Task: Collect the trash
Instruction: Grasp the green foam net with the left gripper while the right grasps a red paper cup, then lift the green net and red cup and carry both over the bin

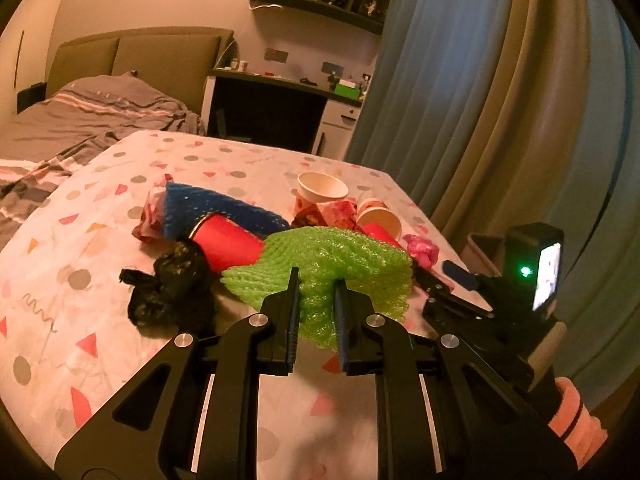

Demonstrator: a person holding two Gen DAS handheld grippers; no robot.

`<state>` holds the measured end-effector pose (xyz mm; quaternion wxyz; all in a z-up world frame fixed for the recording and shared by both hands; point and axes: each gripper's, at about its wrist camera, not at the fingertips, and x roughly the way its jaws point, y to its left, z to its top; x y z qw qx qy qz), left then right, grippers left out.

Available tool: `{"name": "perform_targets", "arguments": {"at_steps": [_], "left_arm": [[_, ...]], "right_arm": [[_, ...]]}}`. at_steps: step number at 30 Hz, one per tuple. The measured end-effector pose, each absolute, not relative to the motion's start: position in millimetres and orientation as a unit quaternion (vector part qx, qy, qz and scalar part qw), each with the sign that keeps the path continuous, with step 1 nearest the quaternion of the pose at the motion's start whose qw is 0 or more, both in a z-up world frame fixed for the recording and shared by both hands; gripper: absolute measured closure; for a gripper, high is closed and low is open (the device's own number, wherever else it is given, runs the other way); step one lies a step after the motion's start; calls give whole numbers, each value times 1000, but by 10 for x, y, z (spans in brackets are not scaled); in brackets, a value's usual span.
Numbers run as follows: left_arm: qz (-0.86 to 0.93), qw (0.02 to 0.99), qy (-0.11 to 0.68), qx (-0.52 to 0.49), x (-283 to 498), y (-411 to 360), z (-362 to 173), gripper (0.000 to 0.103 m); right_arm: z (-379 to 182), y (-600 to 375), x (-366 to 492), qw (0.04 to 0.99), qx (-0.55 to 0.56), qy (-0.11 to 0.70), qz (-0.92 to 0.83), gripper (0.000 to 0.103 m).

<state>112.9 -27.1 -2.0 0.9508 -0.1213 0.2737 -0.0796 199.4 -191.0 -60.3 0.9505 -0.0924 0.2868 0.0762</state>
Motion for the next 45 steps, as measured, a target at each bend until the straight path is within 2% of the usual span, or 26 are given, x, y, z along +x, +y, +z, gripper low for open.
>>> {"name": "perform_targets", "arguments": {"at_steps": [3,6,8,10,21,22,24,26,28,36,39,41,42,45], "left_arm": [[-82,949,279,-123,1185,-269,-45,89],[-81,948,281,-126,1223,-265,-57,89],[-80,948,281,-125,1234,-251,-63,89],[-79,948,281,-125,1237,-234,-70,89],[-72,948,283,-129,1150,-200,-68,89],[-71,948,282,-129,1135,-199,-66,89],[-70,948,281,-131,1128,-201,-66,89],[-70,948,281,-131,1126,-199,-68,89],[-71,948,281,-132,1127,-197,-64,89],[-74,949,279,-129,1182,-221,-51,89],[-73,948,281,-130,1196,-227,-55,89],[-73,948,283,-129,1225,-237,-50,89],[-73,948,283,-128,1235,-238,-50,89],[-73,948,282,-128,1238,-244,-48,89]], "right_arm": [[-611,-1867,2064,949,-106,286,77,73],[-630,-1812,2123,946,-111,293,86,87],[-630,-1796,2130,946,-114,290,91,101],[-615,-1797,2103,948,-115,283,92,102],[-380,-1989,1791,961,-93,241,103,102],[-401,-2018,1811,959,-92,246,103,100],[-432,-2043,1858,957,-93,255,105,87],[-456,-2042,1887,953,-86,264,117,69],[-493,-2011,1919,951,-89,268,127,64],[-614,-1825,2160,941,-145,283,114,65],[-641,-1749,2237,938,-158,284,117,79],[-672,-1718,2280,936,-165,286,117,93],[-679,-1715,2285,936,-166,288,118,97],[-629,-1748,2210,942,-162,270,117,99]]}}
